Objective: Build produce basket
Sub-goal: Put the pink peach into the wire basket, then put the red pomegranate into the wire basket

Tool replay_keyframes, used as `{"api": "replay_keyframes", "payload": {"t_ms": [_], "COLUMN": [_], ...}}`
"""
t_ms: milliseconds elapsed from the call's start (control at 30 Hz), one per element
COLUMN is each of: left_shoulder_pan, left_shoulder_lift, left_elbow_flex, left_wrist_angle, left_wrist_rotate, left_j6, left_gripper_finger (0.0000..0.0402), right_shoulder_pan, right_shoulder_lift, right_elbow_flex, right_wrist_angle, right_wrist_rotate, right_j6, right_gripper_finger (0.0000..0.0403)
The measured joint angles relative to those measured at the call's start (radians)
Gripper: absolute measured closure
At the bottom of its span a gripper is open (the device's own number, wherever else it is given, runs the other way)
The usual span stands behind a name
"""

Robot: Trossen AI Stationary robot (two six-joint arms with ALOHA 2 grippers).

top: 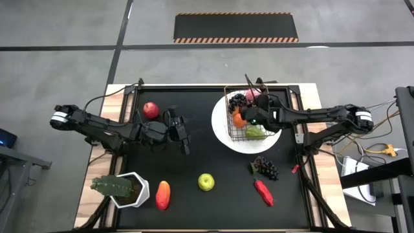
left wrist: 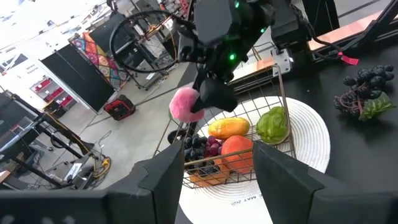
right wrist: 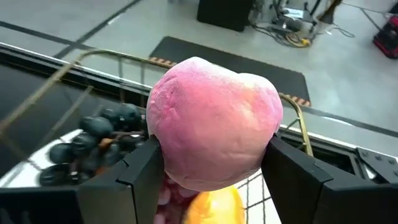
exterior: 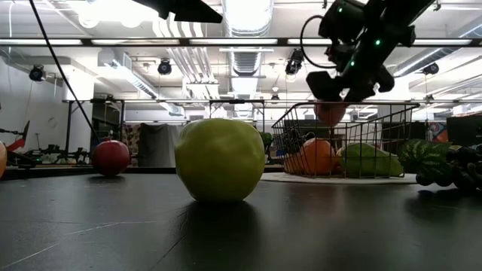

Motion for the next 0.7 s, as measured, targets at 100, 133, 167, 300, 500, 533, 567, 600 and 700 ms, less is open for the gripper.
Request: {"api": "replay_keyframes", "payload": {"t_ms": [100,133,167,300,500,533,567,600,700], "left_shoulder_pan": [0.0,0.0,0.0,0.0,0.0,0.0,0.0,0.0,0.0], "left_shoulder_lift": [0.0,0.0,0.0,0.0,0.0,0.0,0.0,0.0,0.0], "left_elbow_flex": [0.0,0.0,0.0,0.0,0.0,0.0,0.0,0.0,0.0], "left_wrist_angle": [0.0,0.0,0.0,0.0,0.0,0.0,0.0,0.0,0.0], "left_wrist_rotate": [0.0,0.0,0.0,0.0,0.0,0.0,0.0,0.0,0.0], "left_j6": [0.0,0.0,0.0,0.0,0.0,0.0,0.0,0.0,0.0], "left_gripper_finger": [0.0228,0.0228,0.0228,0.0228,0.0228,0.0228,0.0228,0.0228,0.0228], "right_shoulder_pan": [-0.03,-0.04,-0.049,-0.082,-0.095,-0.095,-0.095,-0.095,-0.095], "right_shoulder_lift": [0.012,0.013,0.015,0.026,0.052,0.056,0.059,0.06,0.063], "right_elbow_flex": [0.0,0.0,0.0,0.0,0.0,0.0,0.0,0.0,0.0], "right_wrist_angle": [-0.019,-0.025,-0.032,-0.041,-0.041,-0.041,-0.041,-0.041,-0.04], "right_wrist_rotate": [-0.003,-0.01,-0.013,-0.011,-0.011,-0.012,-0.011,-0.011,-0.009], "right_j6": [0.014,0.023,0.028,0.034,0.034,0.034,0.034,0.034,0.034], "right_gripper_finger": [0.0182,0.0181,0.0181,0.0181,0.0142,0.0131,0.012,0.011,0.0085]}}
